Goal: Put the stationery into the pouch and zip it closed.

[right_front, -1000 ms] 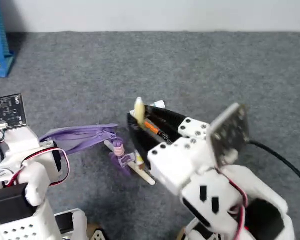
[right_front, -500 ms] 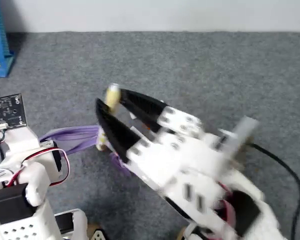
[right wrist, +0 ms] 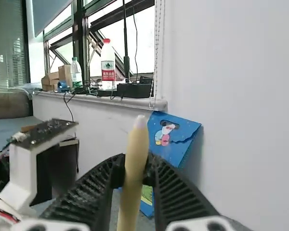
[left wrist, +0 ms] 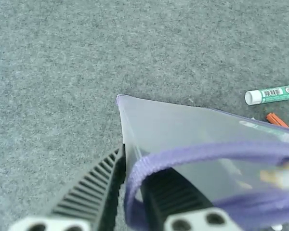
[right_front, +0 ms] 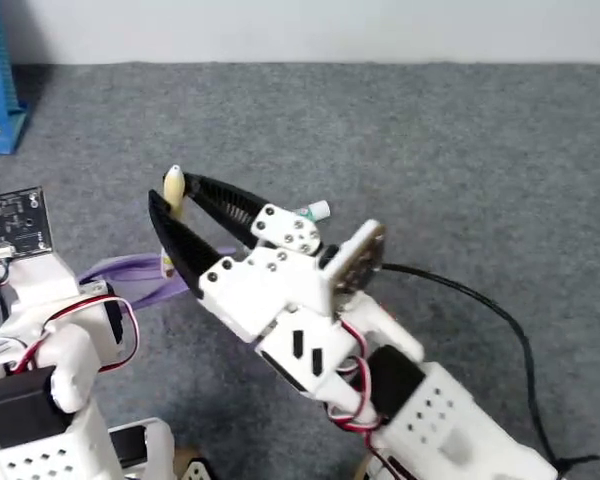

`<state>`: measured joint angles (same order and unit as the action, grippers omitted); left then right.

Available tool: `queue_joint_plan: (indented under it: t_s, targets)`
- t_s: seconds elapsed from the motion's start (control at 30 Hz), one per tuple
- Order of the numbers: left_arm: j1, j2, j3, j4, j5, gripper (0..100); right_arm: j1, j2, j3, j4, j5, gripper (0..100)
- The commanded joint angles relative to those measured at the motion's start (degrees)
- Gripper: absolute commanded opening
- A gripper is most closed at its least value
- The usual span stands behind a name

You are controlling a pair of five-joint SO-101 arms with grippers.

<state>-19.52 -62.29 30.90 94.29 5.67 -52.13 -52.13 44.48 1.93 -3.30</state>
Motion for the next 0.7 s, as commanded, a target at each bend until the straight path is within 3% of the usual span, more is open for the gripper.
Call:
queue_joint_plan:
  t_s: [0.0, 0.17, 0.27, 0.37, 0.57, 0.67]
  targets:
    - [-0.4, 0.4, -0.6, 0.1, -0.4, 1, -0.3, 1.0, 4.3, -7.3, 4.5, 0.8]
    - [-0.4, 0.4, -0.6, 0.1, -0.4, 1, -0.7, 1.1, 12.5, -15.3, 8.9, 2.6]
    - [-0.4, 0.4, -0.6, 0.1, -0.4, 1, -2.6, 0.3, 14.3, -14.6, 9.1, 13.5]
    - [-0.4, 0.4, -0.6, 0.1, -0.4, 1, -4.2, -2.1, 14.2, -8.1, 9.1, 22.3]
    - [-0.4, 0.4, -0.6, 0.1, -0.3, 1, -2.5, -9.6, 8.6, 8.3, 8.5, 21.2]
    - [-0.3, 0.4, -0.6, 0.1, 1.5, 1, 1.7, -10.9, 3.1, 20.3, 3.4, 21.2]
